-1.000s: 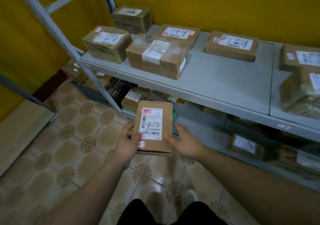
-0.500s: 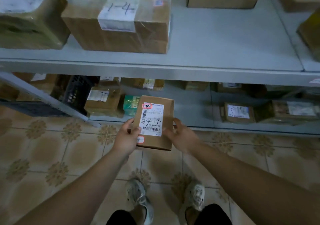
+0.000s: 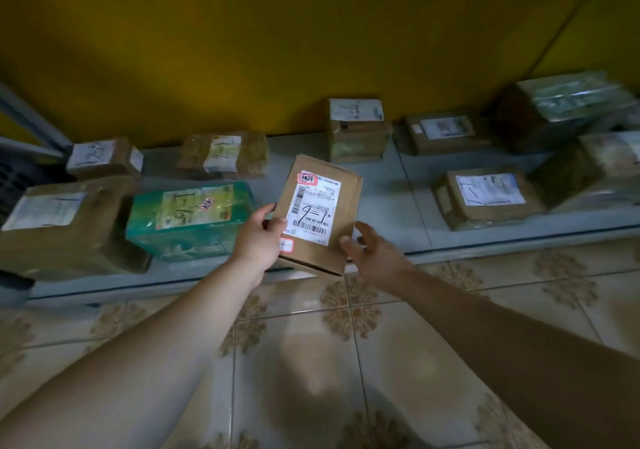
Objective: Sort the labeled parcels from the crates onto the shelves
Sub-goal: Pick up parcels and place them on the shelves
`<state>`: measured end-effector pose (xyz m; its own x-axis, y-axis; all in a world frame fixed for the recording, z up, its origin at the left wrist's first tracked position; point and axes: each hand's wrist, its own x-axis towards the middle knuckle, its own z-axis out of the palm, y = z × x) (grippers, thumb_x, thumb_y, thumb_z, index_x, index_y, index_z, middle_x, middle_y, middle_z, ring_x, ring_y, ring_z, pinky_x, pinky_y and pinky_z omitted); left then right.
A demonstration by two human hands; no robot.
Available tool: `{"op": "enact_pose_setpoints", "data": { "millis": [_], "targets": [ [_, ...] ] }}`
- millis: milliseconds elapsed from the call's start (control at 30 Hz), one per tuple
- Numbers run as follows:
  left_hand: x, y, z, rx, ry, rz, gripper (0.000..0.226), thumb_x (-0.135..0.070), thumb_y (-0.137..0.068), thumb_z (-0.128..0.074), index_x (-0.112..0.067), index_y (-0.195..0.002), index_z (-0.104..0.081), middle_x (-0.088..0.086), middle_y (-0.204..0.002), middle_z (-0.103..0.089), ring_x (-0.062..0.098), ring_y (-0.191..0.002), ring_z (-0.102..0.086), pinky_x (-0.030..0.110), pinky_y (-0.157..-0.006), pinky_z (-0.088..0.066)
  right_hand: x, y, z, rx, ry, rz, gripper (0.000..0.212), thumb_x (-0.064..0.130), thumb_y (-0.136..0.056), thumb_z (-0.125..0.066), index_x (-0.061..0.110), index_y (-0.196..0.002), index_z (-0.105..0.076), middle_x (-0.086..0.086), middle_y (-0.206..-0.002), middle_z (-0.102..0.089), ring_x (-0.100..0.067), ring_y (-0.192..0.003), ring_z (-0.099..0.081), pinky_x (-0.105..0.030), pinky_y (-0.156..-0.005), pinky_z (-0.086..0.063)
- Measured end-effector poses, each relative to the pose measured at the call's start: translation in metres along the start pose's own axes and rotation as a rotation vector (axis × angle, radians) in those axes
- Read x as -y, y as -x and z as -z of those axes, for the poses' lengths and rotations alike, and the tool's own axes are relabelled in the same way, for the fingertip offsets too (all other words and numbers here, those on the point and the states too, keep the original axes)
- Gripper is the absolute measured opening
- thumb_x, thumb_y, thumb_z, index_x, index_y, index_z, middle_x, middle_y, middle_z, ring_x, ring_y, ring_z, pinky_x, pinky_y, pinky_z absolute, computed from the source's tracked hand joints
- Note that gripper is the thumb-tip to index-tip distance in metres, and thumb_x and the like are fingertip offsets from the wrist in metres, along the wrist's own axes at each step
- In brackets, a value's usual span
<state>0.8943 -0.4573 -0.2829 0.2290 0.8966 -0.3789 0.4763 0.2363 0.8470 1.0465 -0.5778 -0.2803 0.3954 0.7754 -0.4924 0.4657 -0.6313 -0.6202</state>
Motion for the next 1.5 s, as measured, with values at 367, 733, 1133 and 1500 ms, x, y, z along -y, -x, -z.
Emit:
{"op": "enact_pose_setpoints", "data": {
  "millis": [367,733,1133,1500],
  "targets": [
    [0.044,-0.105,-0.089,0.118,-0.175,-0.199,0.033,-0.014,-0.101,-0.046,-0.016,-0.134,-0.050,0.003,-0.117,-0.061,0.005,-0.076,-0.057,0.012,-0.050,-0.043,-0.137,-0.122,-0.004,-0.280,0.507,0.054,0.070,0.062,-0.095,-0.038,0.023,-0.151,-0.028,-0.009,-0.157,-0.029,-0.029,-0.144,-0.023,-0.046,-0.116,-0.022],
    [0.047,-0.123,-0.126,-0.001,-0.848,-0.360,0.055,-0.042,-0.093,-0.052,-0.024,-0.144,-0.040,0.008,-0.147,-0.040,0.029,-0.134,-0.038,0.043,-0.108,-0.035,-0.173,-0.140,-0.010,-0.339,0.608,-0.013,0.080,0.072,-0.093,-0.016,0.030,-0.158,0.005,-0.003,-0.166,0.011,-0.026,-0.152,0.013,-0.051,-0.121,0.006],
    [0.034,-0.115,-0.134,0.401,-1.354,-0.501,0.115,-0.075,-0.064,-0.066,-0.042,-0.152,0.000,-0.009,-0.162,0.014,0.028,-0.148,0.012,0.059,-0.116,0.001,-0.176,-0.139,-0.013,-0.438,0.568,0.008,0.090,0.072,-0.092,-0.022,0.015,-0.158,0.003,-0.006,-0.166,0.001,-0.023,-0.153,0.005,-0.046,-0.122,0.004],
    [0.036,-0.138,-0.124,0.444,-1.212,-0.515,0.098,-0.046,-0.081,-0.071,-0.048,-0.150,-0.002,-0.009,-0.161,0.017,0.032,-0.145,0.023,0.049,-0.118,-0.001,-0.176,-0.139,-0.013,-0.402,0.631,-0.049,0.095,0.076,-0.090,-0.013,0.012,-0.157,0.007,-0.013,-0.165,0.009,-0.033,-0.151,0.012,-0.049,-0.121,0.005]
  ]
}}
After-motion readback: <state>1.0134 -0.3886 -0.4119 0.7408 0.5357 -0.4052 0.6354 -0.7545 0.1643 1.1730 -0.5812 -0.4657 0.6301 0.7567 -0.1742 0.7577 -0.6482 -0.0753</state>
